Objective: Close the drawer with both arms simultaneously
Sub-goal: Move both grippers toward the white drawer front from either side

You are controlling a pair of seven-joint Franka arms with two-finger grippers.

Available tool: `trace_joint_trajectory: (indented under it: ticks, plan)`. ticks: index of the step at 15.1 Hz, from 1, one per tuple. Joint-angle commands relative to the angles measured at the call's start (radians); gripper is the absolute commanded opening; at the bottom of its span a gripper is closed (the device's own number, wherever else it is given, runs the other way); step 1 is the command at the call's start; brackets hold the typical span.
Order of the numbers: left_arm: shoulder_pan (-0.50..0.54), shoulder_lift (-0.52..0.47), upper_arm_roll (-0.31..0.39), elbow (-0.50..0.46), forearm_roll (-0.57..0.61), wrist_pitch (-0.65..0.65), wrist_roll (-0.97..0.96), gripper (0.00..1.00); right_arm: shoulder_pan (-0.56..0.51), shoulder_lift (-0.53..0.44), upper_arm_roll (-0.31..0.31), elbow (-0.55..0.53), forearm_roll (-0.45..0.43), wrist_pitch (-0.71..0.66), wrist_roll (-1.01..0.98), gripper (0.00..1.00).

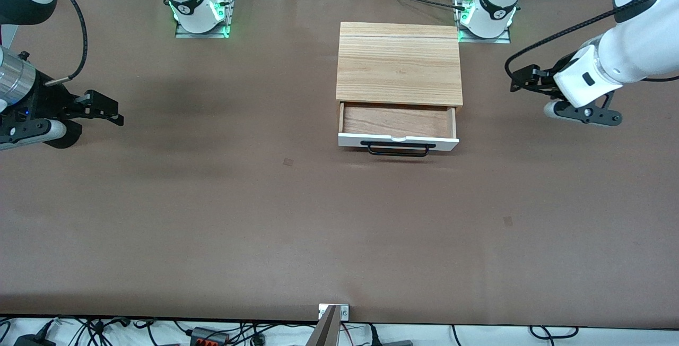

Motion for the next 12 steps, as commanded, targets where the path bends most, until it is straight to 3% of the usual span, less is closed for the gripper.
trace_joint_trajectory:
  ticks: [1, 4, 11, 12]
  plan:
    - [0.01, 0.057, 0.002, 0.03, -0.088, 0.04, 0.048, 1.0, 0.001, 0.025, 0.004, 0.023, 0.016, -0.005, -0.001, 1.0]
    - [-0.001, 0.095, -0.027, 0.021, -0.121, 0.138, 0.051, 1.0, 0.027, 0.07, 0.004, 0.023, 0.022, 0.027, 0.0, 1.0]
    - [-0.001, 0.258, -0.107, 0.018, -0.201, 0.437, 0.057, 1.0, 0.148, 0.188, 0.006, 0.022, 0.029, 0.249, 0.009, 1.0]
    - [-0.002, 0.284, -0.116, 0.018, -0.221, 0.477, 0.073, 1.0, 0.151, 0.223, 0.007, 0.023, 0.089, 0.277, 0.008, 1.0]
